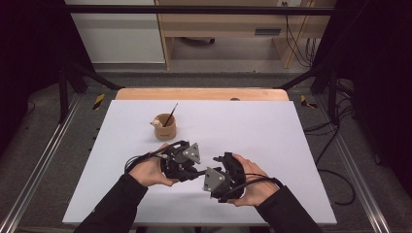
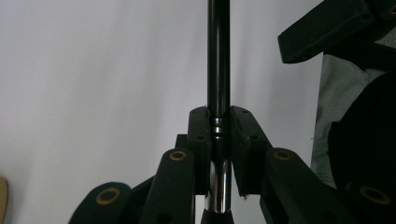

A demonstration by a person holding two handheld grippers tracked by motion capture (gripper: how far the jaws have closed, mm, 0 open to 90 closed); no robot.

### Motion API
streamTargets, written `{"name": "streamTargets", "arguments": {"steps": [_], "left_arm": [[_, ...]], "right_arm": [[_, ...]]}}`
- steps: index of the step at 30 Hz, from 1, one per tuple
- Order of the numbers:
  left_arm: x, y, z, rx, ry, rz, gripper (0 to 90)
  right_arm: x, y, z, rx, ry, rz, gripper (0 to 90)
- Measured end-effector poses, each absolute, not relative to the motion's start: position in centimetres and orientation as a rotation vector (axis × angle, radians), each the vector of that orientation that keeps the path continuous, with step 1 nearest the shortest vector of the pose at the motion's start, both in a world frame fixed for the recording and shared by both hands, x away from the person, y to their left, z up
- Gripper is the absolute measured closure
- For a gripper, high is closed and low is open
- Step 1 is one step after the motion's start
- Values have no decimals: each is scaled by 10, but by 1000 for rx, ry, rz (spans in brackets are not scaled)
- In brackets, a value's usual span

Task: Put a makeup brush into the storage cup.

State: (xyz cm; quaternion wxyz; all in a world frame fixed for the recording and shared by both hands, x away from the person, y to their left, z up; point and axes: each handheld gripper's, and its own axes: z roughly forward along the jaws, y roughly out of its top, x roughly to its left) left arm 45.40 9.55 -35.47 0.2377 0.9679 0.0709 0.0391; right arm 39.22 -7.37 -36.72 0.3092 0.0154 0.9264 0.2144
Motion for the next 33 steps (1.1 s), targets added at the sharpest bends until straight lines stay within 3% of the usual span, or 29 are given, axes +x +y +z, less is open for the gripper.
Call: {"name": "streamTargets", "arguments": {"steps": [26, 33], "left_arm": [[451, 89, -351, 2665, 203, 78, 786], [452, 88, -350, 2674, 184, 80, 786]], "right_arm": [[392, -67, -375, -145, 2422, 516, 563], [393, -66, -377, -164, 2419, 494, 602]]}}
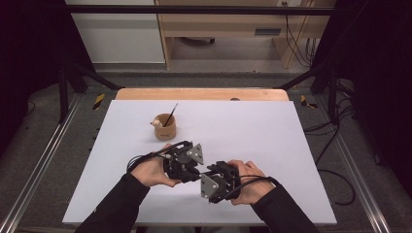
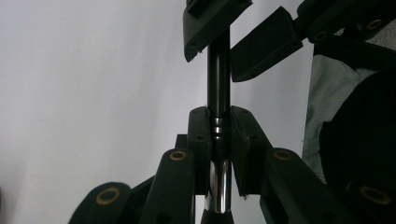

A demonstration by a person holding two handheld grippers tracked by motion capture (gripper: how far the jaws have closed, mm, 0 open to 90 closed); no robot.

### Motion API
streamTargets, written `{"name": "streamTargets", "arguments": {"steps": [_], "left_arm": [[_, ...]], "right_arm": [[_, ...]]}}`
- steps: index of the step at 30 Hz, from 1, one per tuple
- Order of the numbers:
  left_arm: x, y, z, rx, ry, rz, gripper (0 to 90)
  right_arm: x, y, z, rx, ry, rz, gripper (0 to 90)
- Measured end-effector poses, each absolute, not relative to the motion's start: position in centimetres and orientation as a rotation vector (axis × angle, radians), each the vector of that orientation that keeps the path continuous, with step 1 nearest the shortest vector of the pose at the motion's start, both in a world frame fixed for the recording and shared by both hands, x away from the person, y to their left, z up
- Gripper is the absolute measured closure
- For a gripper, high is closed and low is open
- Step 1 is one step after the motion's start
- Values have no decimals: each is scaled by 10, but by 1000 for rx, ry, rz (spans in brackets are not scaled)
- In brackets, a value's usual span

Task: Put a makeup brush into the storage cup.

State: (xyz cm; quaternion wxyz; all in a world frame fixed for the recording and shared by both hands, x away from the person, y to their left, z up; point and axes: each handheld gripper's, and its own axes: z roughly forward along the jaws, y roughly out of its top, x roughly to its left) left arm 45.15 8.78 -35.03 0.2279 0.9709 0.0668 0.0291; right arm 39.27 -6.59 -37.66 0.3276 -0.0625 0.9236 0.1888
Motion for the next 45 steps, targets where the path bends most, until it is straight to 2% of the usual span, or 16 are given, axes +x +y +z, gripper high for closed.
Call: {"name": "streamTargets", "arguments": {"steps": [18, 36, 39, 45], "left_arm": [[451, 85, -350, 2697, 177, 58, 785], [450, 87, -348, 2651, 175, 80, 766], [450, 90, -346, 2633, 176, 108, 708], [451, 98, -343, 2596, 200, 193, 534]], "right_arm": [[394, -62, -379, -208, 2415, 451, 753], [394, -64, -378, -199, 2450, 453, 792], [395, -64, -378, -181, 2455, 457, 793], [399, -69, -377, -140, 2456, 476, 793]]}}
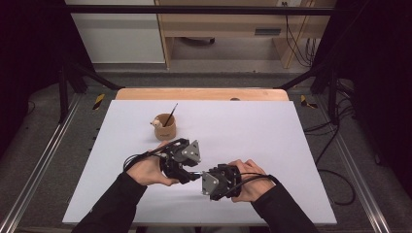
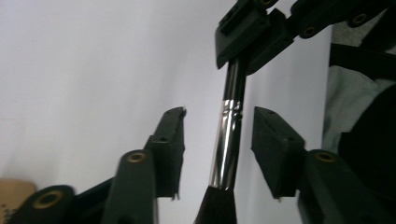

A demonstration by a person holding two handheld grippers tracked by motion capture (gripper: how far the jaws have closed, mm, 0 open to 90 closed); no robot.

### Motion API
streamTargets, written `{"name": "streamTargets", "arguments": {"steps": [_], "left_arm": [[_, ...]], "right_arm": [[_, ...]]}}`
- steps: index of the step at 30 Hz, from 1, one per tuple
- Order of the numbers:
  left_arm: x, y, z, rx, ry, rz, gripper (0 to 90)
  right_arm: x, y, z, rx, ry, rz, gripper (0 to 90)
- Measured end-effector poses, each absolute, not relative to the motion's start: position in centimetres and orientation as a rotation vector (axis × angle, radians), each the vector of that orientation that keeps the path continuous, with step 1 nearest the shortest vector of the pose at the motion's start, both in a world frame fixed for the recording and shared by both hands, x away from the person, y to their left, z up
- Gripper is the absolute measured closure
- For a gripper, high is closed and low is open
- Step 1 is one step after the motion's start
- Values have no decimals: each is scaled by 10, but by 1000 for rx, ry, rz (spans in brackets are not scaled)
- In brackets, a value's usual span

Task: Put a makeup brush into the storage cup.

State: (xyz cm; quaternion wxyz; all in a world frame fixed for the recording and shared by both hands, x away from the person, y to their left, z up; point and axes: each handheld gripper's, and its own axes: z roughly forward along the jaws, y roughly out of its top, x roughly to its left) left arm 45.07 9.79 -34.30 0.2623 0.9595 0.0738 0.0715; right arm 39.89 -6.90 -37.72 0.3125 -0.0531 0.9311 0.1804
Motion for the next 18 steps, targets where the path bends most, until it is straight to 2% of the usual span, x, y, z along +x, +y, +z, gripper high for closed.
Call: {"name": "streamTargets", "arguments": {"steps": [3, 18], "left_arm": [[453, 105, -341, 2577, 195, 252, 423], [456, 139, -345, 2477, 321, 330, 228]], "right_arm": [[401, -73, -377, -120, 2465, 475, 793], [412, -98, -383, 5, 2477, 506, 792]]}}
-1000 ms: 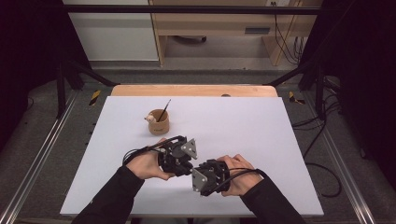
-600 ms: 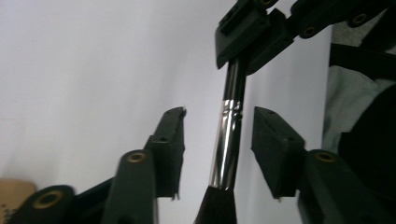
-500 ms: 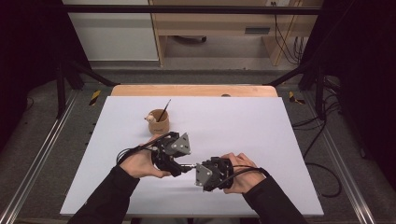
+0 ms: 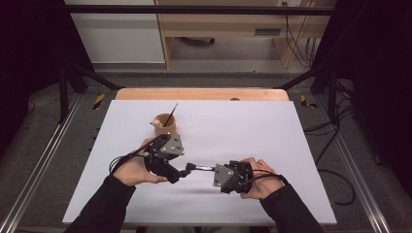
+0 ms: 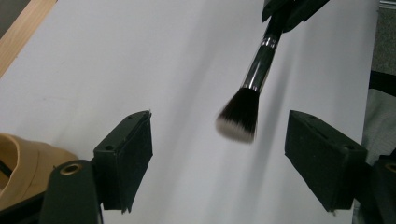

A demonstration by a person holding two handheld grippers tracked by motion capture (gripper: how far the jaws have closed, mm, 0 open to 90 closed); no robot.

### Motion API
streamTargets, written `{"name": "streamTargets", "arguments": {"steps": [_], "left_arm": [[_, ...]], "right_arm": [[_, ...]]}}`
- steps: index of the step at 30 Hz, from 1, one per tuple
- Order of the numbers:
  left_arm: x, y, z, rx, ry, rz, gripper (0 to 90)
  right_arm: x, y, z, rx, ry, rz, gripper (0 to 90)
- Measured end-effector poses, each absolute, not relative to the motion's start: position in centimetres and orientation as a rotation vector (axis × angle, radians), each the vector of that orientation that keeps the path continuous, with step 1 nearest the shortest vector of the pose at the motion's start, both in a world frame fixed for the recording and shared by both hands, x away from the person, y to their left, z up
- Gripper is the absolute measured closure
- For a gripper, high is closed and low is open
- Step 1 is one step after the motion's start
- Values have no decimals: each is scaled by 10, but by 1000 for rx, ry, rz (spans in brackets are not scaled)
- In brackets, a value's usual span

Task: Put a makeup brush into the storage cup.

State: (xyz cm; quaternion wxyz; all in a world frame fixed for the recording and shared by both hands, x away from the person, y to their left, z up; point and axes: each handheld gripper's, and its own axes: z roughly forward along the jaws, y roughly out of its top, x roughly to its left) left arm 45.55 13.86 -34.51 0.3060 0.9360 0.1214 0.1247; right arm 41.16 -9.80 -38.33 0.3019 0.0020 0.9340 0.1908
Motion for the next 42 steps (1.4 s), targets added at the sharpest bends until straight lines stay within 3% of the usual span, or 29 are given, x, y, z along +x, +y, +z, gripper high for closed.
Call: {"name": "streamTargets", "arguments": {"steps": [22, 42], "left_arm": [[444, 190, -371, 2301, 532, 376, 171], [434, 195, -391, 2077, 664, 373, 171]], "right_arm": [[413, -134, -403, 249, 2460, 702, 792], [409, -143, -416, 403, 2413, 878, 792]]}}
